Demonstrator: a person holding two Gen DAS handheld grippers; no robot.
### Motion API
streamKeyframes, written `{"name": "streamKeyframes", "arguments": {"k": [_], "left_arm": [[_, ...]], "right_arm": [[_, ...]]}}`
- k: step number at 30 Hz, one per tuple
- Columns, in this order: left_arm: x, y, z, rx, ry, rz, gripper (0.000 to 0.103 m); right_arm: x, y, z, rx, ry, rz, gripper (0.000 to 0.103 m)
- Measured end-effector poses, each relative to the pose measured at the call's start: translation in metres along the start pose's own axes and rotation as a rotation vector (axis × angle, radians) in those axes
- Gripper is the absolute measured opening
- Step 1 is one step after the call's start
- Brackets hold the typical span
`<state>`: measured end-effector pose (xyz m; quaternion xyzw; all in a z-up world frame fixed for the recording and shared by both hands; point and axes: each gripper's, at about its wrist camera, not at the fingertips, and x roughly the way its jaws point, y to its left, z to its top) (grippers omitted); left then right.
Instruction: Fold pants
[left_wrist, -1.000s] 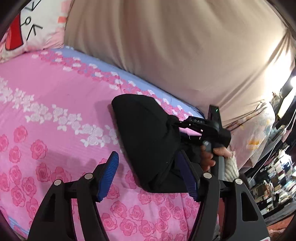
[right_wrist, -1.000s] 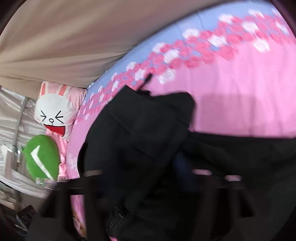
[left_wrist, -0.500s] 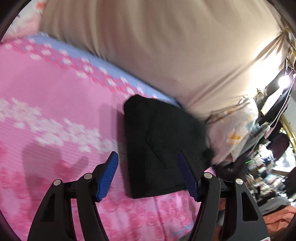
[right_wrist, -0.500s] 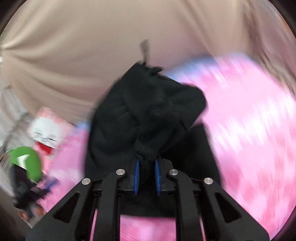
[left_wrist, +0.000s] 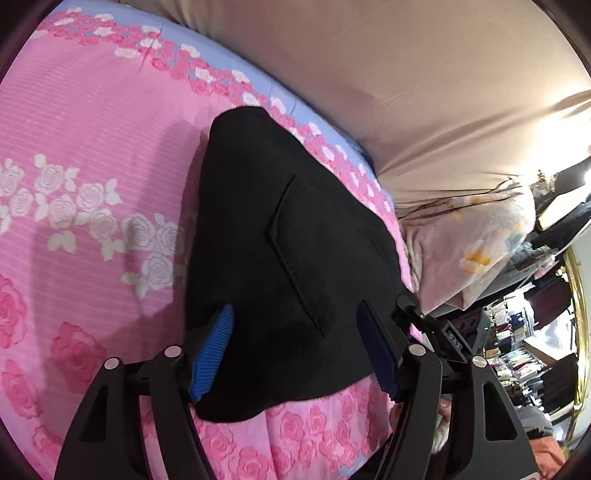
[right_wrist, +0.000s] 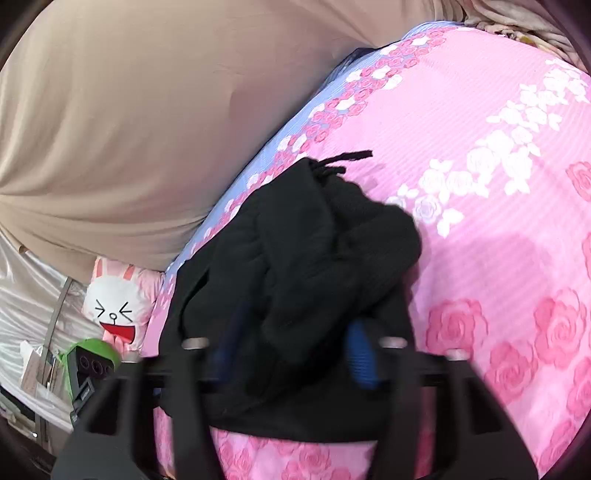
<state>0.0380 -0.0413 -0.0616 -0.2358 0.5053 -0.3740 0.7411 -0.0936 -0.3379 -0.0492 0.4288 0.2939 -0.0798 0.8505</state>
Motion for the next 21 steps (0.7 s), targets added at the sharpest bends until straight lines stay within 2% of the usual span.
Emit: {"name": "streamKeyframes", "arguments": {"k": [1, 2, 3, 4, 7, 9, 11, 13, 14, 15, 16, 19, 21], "left_arm": [[0.004, 0.0, 0.002, -0.002, 0.011, 0.0, 0.066], [0.007, 0.001, 0.004, -0.001, 0.014, 0.005, 0.053], [0.006, 0.0, 0.007, 0.012, 0.0, 0.031, 0.019], [0.003, -0.001, 0.01, 0.03, -0.009, 0.056, 0.007], [-0.028, -0.001, 0.02, 0.032, -0.079, 0.016, 0.0], [-0.054, -0.004, 0.024, 0.066, -0.168, 0.078, 0.0], [-0.07, -0.006, 0.024, 0.094, -0.194, 0.099, 0.0], [-0.077, -0.021, 0.016, 0.147, -0.176, 0.059, 0.013], [-0.077, -0.032, 0.011, 0.184, -0.169, 0.052, 0.04], [-0.075, -0.049, 0.003, 0.244, -0.164, 0.053, 0.058], [-0.072, -0.064, -0.005, 0.29, -0.167, 0.051, 0.082], [-0.048, -0.114, -0.029, 0.462, -0.133, 0.008, 0.086], [-0.024, -0.144, -0.042, 0.564, -0.105, 0.012, 0.087]], "right_arm": [[-0.003, 0.004, 0.001, -0.009, -0.012, 0.012, 0.017], [-0.008, 0.011, 0.002, -0.025, -0.029, 0.022, 0.016], [-0.016, 0.019, 0.003, -0.043, -0.046, 0.036, 0.015], [-0.026, 0.029, 0.003, -0.061, -0.063, 0.069, 0.015], [-0.052, 0.057, -0.003, -0.119, -0.088, 0.143, 0.014], [-0.06, 0.066, -0.007, -0.153, -0.092, 0.149, 0.014], [-0.053, 0.065, -0.009, -0.169, -0.079, 0.093, 0.014], [-0.039, 0.056, -0.004, -0.134, -0.039, 0.043, 0.014], [-0.036, 0.054, -0.001, -0.118, -0.029, 0.045, 0.014], [-0.036, 0.054, 0.001, -0.116, -0.023, 0.056, 0.014], [-0.037, 0.06, 0.005, -0.127, -0.02, 0.068, 0.014], [-0.042, 0.09, 0.015, -0.201, -0.002, 0.105, 0.014], [-0.045, 0.115, 0.02, -0.26, 0.021, 0.149, 0.014]]}}
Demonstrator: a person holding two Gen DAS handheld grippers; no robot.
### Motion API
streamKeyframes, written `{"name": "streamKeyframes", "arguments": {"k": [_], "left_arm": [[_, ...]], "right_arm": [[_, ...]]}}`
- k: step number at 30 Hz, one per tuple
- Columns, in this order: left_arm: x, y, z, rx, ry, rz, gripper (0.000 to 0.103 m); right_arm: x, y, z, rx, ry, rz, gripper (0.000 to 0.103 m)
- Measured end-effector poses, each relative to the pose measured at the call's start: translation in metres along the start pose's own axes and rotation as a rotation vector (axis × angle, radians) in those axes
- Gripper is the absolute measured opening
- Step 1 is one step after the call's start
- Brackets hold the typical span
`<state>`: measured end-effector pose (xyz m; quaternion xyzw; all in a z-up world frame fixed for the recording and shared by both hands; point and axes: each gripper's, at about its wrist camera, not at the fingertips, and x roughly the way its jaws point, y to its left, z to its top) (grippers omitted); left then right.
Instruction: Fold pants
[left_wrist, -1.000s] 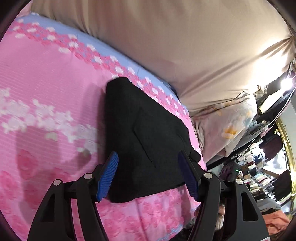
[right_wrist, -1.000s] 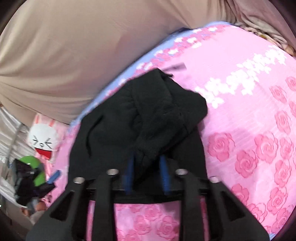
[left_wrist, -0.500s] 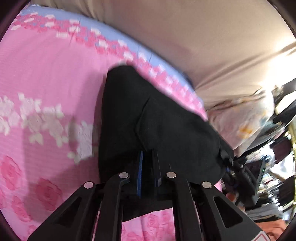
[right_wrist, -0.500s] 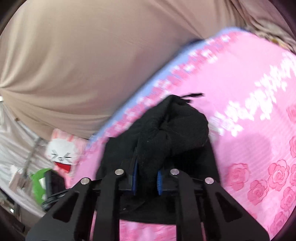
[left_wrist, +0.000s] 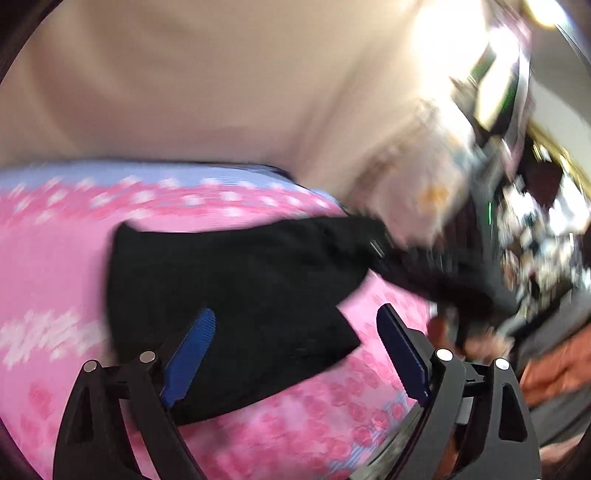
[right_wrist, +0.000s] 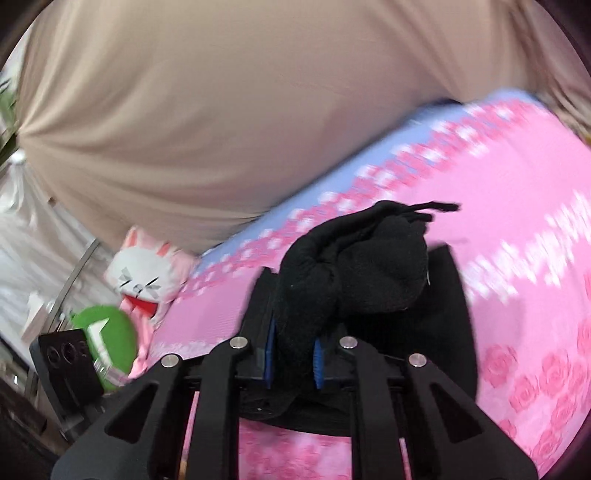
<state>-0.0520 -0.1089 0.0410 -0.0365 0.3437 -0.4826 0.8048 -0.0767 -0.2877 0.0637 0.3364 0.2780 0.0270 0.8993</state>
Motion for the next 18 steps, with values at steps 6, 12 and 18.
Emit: {"name": "streamKeyframes", "arguments": {"k": [6, 12, 18], "left_arm": [[0.061, -0.04, 0.005, 0.218, -0.015, 0.248, 0.07], [0.052, 0.013, 0.029, 0.057, 0.002, 0.245, 0.008], [-0.051, 0.049, 0.038, -0.022, -0.157, 0.257, 0.008]], "right_arm": [[0.006, 0.035, 0.006, -0.116, 0.075, 0.058, 0.016], [-0.023, -0.012, -0.016, -0.074, -0.004, -0.056, 0.05], [-0.036, -0.106, -0.06, 0.092, 0.038, -0.284, 0.054]]}}
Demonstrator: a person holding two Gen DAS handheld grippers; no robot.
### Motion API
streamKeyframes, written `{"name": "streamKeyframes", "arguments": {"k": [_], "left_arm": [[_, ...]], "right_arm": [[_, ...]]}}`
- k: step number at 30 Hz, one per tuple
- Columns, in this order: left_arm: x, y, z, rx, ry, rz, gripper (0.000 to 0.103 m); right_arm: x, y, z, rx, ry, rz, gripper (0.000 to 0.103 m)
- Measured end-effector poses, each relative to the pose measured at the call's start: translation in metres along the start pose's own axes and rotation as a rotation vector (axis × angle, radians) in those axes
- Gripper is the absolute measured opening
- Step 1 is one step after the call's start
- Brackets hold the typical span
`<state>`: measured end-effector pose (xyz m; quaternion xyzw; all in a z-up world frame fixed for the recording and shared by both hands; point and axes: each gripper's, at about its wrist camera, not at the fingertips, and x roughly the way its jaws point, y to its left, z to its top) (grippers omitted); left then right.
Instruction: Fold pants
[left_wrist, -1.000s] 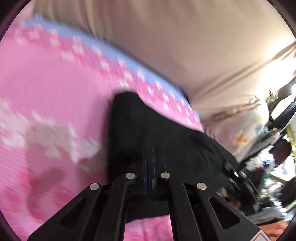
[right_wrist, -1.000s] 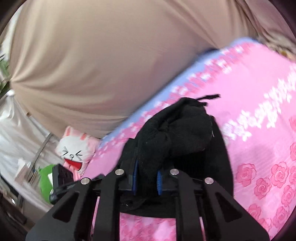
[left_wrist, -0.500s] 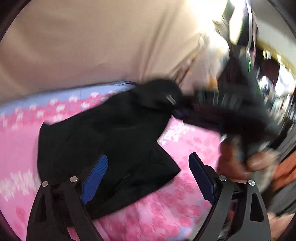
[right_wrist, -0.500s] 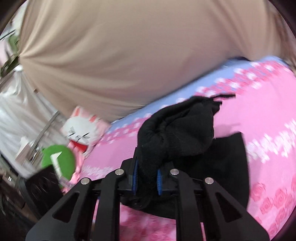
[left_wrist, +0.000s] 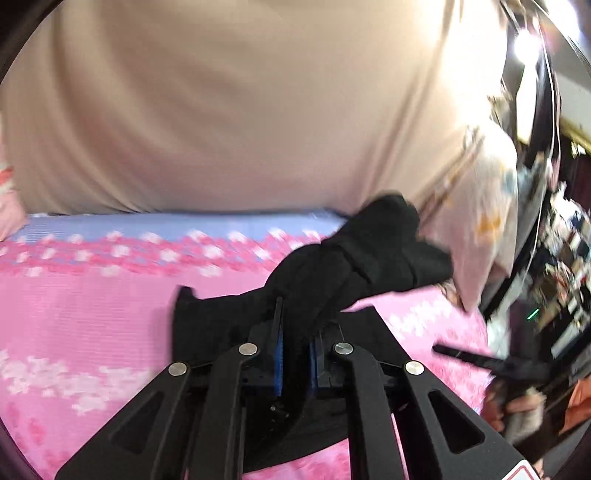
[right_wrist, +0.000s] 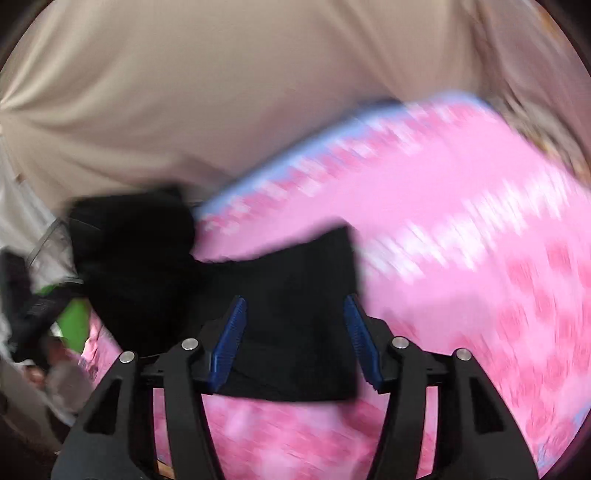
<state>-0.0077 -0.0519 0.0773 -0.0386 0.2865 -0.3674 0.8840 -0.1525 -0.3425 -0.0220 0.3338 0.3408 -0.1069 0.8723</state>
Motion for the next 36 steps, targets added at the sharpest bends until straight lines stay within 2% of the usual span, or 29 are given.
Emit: {"name": "streamKeyframes", "arguments": {"k": [4, 5, 6, 8, 10, 13, 15, 16, 17, 22, 26, 27, 29, 30, 32, 34, 36], "left_arm": [[-0.03, 0.034, 0.001, -0.063, -0.038, 0.047, 0.008], [-0.035, 0.045, -0.001, -0.077, -0.049, 0.069, 0.008], [-0.038, 0.052, -0.002, -0.088, -0.055, 0.083, 0.007], [-0.041, 0.063, -0.004, -0.111, -0.061, 0.089, 0.007], [-0.044, 0.068, -0.005, -0.11, -0.069, 0.108, 0.007], [-0.044, 0.063, -0.007, -0.086, -0.067, 0.099, 0.007], [-0.038, 0.059, -0.011, -0.075, -0.055, 0.071, 0.007], [-0.034, 0.056, -0.012, -0.068, -0.049, 0.056, 0.007], [-0.031, 0.052, -0.013, -0.064, -0.043, 0.051, 0.007], [-0.014, 0.004, -0.014, 0.061, 0.002, -0.02, 0.007], [0.012, -0.055, -0.029, 0.184, 0.094, -0.141, 0.008], [0.02, -0.061, -0.034, 0.192, 0.125, -0.16, 0.014], [0.039, -0.066, -0.048, 0.178, 0.206, -0.194, 0.022], [0.05, -0.063, -0.057, 0.139, 0.266, -0.212, 0.023], [0.056, -0.049, -0.067, 0.051, 0.314, -0.266, 0.023], [0.046, -0.033, -0.07, -0.021, 0.293, -0.273, 0.025], [0.024, -0.018, -0.063, -0.057, 0.227, -0.254, 0.041]], "right_arm": [[0.032, -0.014, -0.01, 0.052, 0.07, 0.047, 0.054], [0.043, -0.011, -0.012, 0.047, 0.087, 0.055, 0.05], [0.054, -0.008, -0.013, 0.034, 0.102, 0.044, 0.028], [0.054, -0.002, -0.009, 0.021, 0.083, 0.036, 0.019], [0.036, 0.004, -0.003, 0.002, 0.037, 0.059, 0.016], [0.019, 0.0, 0.001, -0.013, 0.006, 0.026, 0.017], [0.035, -0.016, -0.003, -0.002, 0.055, -0.066, 0.021], [0.04, -0.022, -0.005, 0.003, 0.066, -0.124, 0.027], [0.038, -0.026, -0.009, 0.027, 0.039, -0.152, 0.04], [0.003, -0.014, -0.004, 0.042, -0.096, -0.078, 0.041], [0.001, -0.002, 0.005, 0.052, -0.09, 0.102, 0.05], [0.002, 0.002, 0.005, 0.047, -0.083, 0.126, 0.052], [0.008, 0.005, 0.0, 0.042, -0.065, 0.176, 0.059], [0.013, 0.006, -0.002, 0.044, -0.052, 0.188, 0.061], [0.023, 0.007, -0.003, 0.04, -0.017, 0.176, 0.062], [0.032, 0.006, -0.003, 0.046, 0.013, 0.183, 0.064], [0.037, 0.004, -0.004, 0.062, 0.028, 0.205, 0.068]]}}
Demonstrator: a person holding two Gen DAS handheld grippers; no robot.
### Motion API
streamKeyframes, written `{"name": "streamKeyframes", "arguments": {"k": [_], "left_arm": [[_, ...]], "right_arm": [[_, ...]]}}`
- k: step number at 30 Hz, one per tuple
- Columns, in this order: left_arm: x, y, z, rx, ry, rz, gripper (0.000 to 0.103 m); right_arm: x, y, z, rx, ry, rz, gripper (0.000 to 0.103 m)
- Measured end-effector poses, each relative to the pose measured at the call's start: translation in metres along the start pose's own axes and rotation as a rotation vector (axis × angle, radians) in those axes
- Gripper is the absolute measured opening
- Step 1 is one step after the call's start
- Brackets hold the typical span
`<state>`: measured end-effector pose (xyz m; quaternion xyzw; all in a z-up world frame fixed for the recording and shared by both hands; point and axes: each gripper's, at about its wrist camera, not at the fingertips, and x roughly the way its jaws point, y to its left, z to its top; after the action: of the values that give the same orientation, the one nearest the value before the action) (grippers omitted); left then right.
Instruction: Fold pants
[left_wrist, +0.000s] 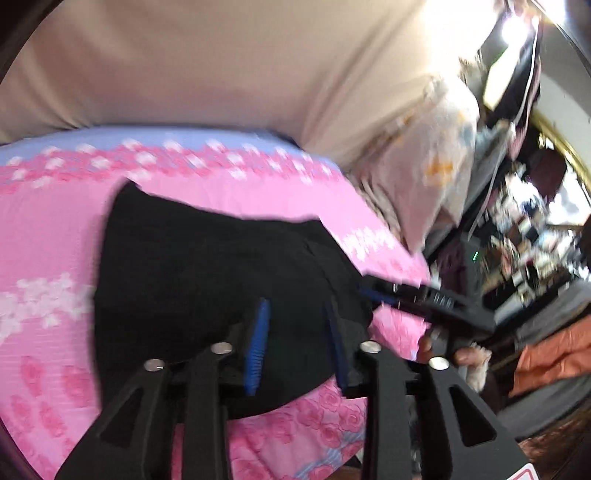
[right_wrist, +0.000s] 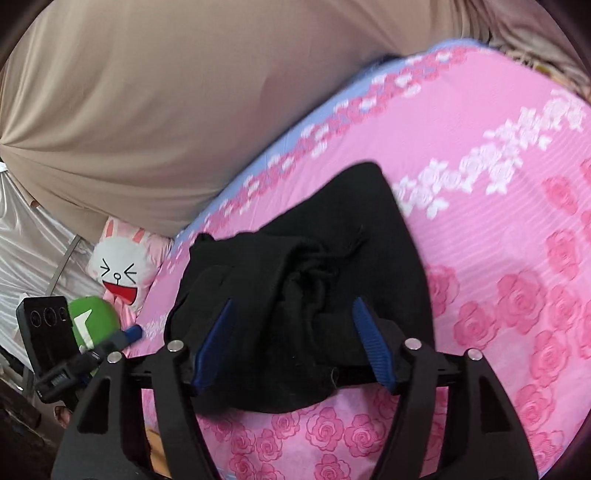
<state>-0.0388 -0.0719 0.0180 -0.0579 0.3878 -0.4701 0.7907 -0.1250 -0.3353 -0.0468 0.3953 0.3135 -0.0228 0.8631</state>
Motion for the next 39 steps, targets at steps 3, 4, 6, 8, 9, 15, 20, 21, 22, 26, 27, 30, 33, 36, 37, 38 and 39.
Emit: {"name": "streamKeyframes", "arguments": {"k": [3, 4, 6, 8, 9, 15, 20, 21, 22, 26, 27, 30, 33, 36, 37, 38, 39], "left_arm": [[-0.035, 0.018, 0.005, -0.059, -0.091, -0.001, 0.052], [-0.043, 0.024, 0.006, -0.075, -0.108, 0.012, 0.052], [-0.053, 0.034, 0.008, -0.094, -0.136, 0.051, 0.052], [-0.054, 0.042, 0.007, -0.117, -0.135, 0.077, 0.052], [-0.053, 0.046, 0.008, -0.127, -0.126, 0.083, 0.052], [-0.054, 0.052, 0.008, -0.156, -0.126, 0.097, 0.052], [-0.05, 0.06, 0.002, -0.192, -0.127, 0.093, 0.062], [-0.042, 0.067, 0.0, -0.221, -0.11, 0.089, 0.062], [-0.034, 0.074, -0.003, -0.249, -0.094, 0.087, 0.062], [0.001, 0.096, -0.012, -0.34, -0.005, 0.14, 0.062], [0.007, 0.099, -0.015, -0.355, 0.01, 0.135, 0.062], [0.023, 0.103, -0.02, -0.382, 0.043, 0.116, 0.069], [0.04, 0.11, -0.026, -0.435, 0.053, 0.089, 0.081], [0.053, 0.118, -0.035, -0.479, 0.037, 0.03, 0.069], [0.052, 0.117, -0.034, -0.469, 0.034, 0.019, 0.059], [0.05, 0.118, -0.032, -0.462, 0.035, 0.007, 0.037], [0.042, 0.118, -0.029, -0.459, 0.023, -0.009, 0.024]], "right_arm": [[-0.001, -0.006, -0.001, 0.031, 0.007, 0.047, 0.074], [0.0, -0.007, -0.001, 0.04, 0.015, 0.058, 0.075], [0.004, -0.007, -0.003, 0.036, 0.04, 0.046, 0.076], [0.017, 0.003, -0.004, 0.005, 0.072, 0.003, 0.077], [0.021, 0.01, -0.003, -0.03, 0.085, -0.013, 0.064], [-0.003, 0.082, 0.036, -0.239, -0.002, 0.015, 0.011], [-0.014, 0.064, 0.057, -0.221, -0.07, -0.155, 0.011], [-0.006, 0.044, 0.055, -0.169, -0.046, -0.214, 0.011], [0.002, 0.026, 0.051, -0.131, -0.024, -0.276, 0.013], [-0.005, -0.027, 0.024, 0.047, -0.014, -0.256, 0.035], [-0.012, -0.031, 0.019, 0.058, -0.028, -0.231, 0.062], [-0.023, -0.03, 0.013, 0.054, -0.051, -0.176, 0.083], [-0.01, -0.027, 0.012, 0.059, -0.007, -0.14, 0.091], [0.02, -0.027, 0.004, 0.071, 0.047, -0.147, 0.069], [0.024, -0.023, 0.002, 0.069, 0.045, -0.159, 0.066], [0.024, -0.013, 0.002, 0.04, 0.03, -0.179, 0.05], [0.02, -0.004, 0.003, 0.023, 0.023, -0.172, 0.037]]}}
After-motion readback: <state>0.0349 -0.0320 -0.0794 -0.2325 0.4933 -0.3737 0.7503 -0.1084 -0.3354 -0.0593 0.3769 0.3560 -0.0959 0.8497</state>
